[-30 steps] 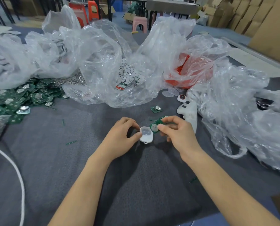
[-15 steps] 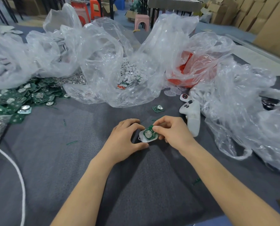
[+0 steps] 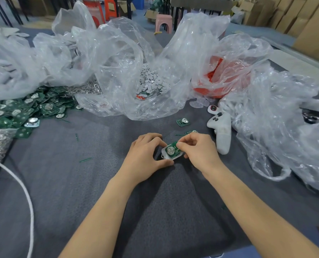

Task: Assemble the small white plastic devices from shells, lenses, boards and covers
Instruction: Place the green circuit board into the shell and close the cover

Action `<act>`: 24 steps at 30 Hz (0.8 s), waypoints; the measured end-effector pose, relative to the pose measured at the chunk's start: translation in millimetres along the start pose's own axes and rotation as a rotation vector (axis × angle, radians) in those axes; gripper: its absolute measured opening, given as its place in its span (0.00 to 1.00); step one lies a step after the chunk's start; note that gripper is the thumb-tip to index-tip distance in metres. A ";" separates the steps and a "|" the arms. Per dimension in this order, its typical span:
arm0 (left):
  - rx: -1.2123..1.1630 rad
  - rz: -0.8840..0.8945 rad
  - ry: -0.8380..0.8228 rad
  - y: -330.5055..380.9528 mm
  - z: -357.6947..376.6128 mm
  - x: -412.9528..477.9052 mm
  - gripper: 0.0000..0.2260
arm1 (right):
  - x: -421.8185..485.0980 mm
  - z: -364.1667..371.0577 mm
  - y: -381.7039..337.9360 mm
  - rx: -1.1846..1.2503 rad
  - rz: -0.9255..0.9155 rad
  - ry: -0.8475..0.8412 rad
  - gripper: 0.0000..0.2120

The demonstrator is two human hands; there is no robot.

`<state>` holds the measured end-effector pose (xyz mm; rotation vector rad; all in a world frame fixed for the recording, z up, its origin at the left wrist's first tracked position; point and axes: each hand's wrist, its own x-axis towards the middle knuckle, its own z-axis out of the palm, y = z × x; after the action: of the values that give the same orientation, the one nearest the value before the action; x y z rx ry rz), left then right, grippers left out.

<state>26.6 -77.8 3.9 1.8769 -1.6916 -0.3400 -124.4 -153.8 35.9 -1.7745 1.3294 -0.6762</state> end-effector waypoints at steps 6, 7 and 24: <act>0.002 0.003 0.015 0.1 1.0 -0.5 0.20 | -3.5 1.4 -1.8 -0.062 -0.035 0.009 0.07; 0.002 0.003 0.018 0.0 1.3 -0.3 0.20 | -3.9 1.6 -1.9 -0.076 -0.039 0.011 0.06; 0.019 0.005 0.021 1.0 2.5 -0.2 0.20 | -12.4 11.4 1.6 -0.207 -0.164 0.117 0.07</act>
<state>24.4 -78.3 2.5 1.8830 -1.6914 -0.3022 -119.9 -139.0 28.9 -2.0545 1.3831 -0.7652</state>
